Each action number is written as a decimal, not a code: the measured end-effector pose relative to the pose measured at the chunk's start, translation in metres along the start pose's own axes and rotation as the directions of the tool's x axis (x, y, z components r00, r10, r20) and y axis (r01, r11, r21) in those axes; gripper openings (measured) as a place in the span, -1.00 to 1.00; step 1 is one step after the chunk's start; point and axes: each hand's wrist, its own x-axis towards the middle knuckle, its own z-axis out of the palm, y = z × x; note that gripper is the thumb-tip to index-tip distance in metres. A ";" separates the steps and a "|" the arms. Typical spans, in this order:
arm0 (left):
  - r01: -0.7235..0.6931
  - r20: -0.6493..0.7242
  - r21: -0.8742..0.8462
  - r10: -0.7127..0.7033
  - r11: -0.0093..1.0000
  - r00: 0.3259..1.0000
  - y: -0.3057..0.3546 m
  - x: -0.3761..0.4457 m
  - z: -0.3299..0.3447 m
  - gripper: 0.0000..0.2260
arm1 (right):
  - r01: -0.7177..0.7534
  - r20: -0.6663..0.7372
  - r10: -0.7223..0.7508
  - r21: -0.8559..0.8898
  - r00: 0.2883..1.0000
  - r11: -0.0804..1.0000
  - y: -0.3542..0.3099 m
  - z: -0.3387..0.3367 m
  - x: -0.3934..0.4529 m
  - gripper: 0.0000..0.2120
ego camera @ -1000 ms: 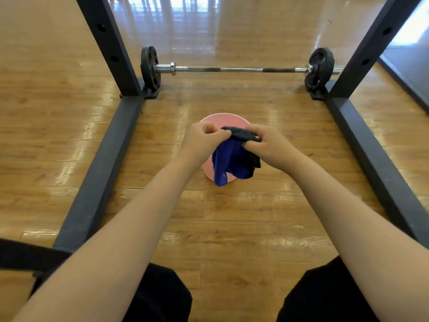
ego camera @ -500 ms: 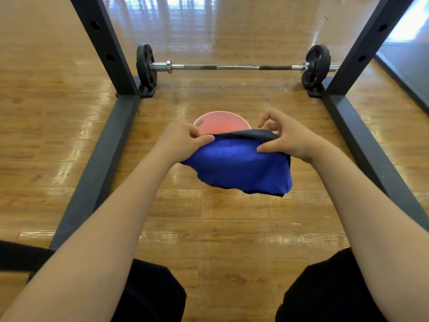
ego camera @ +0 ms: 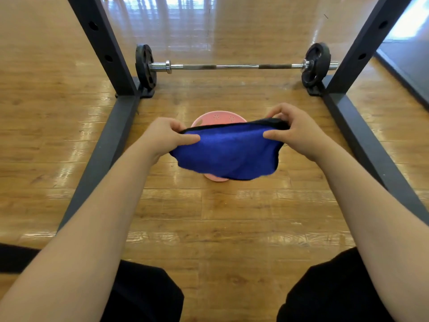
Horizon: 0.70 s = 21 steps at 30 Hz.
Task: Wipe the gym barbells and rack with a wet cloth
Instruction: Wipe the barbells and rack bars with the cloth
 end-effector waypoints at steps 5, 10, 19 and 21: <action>0.203 -0.040 -0.415 -0.240 0.887 0.970 0.007 -0.002 0.012 -0.82 | -0.108 -0.150 0.118 0.072 0.982 0.991 -0.003 0.016 0.004 -0.81; 0.211 -0.049 -0.561 -0.287 0.800 0.957 0.020 -0.006 0.043 -0.79 | -0.094 -0.187 0.107 0.080 0.977 0.992 -0.017 0.053 0.005 -0.71; 0.292 0.230 -0.742 -0.179 0.603 0.956 0.037 -0.020 0.064 -0.63 | -0.086 0.038 0.081 0.137 0.996 0.987 -0.026 0.081 0.002 -0.82; 0.304 0.323 -0.791 -0.060 0.530 0.945 0.037 -0.024 0.060 -0.57 | -0.082 0.063 0.070 0.201 0.996 0.976 -0.022 0.078 0.001 -0.92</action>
